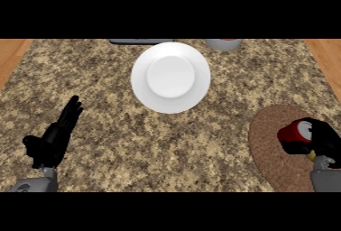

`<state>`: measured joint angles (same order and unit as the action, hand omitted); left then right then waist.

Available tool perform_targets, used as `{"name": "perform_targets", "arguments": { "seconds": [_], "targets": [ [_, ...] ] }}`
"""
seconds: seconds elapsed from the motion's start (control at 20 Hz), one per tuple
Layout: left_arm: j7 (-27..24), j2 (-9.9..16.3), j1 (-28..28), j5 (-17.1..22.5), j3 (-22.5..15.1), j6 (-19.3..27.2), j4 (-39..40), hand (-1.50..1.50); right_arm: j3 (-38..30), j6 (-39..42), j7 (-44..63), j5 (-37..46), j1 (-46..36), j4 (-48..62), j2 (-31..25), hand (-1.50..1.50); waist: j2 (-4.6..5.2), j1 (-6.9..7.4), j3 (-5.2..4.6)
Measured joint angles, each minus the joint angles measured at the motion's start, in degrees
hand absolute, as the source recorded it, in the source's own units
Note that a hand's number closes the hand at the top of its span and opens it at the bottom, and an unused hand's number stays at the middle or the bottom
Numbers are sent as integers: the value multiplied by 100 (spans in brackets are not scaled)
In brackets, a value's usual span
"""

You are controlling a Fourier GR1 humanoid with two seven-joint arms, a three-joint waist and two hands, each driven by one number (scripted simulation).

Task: Pick the can from the placemat and place it in the plate

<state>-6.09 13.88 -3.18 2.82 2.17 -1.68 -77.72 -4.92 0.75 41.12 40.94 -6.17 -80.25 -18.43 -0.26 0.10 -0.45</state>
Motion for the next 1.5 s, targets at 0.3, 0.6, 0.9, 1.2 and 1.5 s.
{"name": "perform_targets", "arguments": {
  "seconds": [0.3,0.6,0.9,1.2,1.5],
  "targets": [
    [-111,-24,5,-67,129,-149,95,0,43,-192,-315,246,-122,163,121,150,-4,-4,-6],
    [7,-62,-90,-53,85,-190,-10,0,328,135,-2096,139,-548,805,-436,150,54,127,39],
    [-38,-94,-116,-110,59,-185,54,0,476,-319,-3939,317,-1194,1556,-834,150,71,151,55],
    [-120,-84,-57,-140,151,-197,122,0,459,-428,-4583,269,-1478,1324,-818,150,35,41,48],
    [-116,-130,30,-181,182,-172,75,0,350,-557,-4677,152,-1239,216,-743,150,15,-19,44]
  ]
}}
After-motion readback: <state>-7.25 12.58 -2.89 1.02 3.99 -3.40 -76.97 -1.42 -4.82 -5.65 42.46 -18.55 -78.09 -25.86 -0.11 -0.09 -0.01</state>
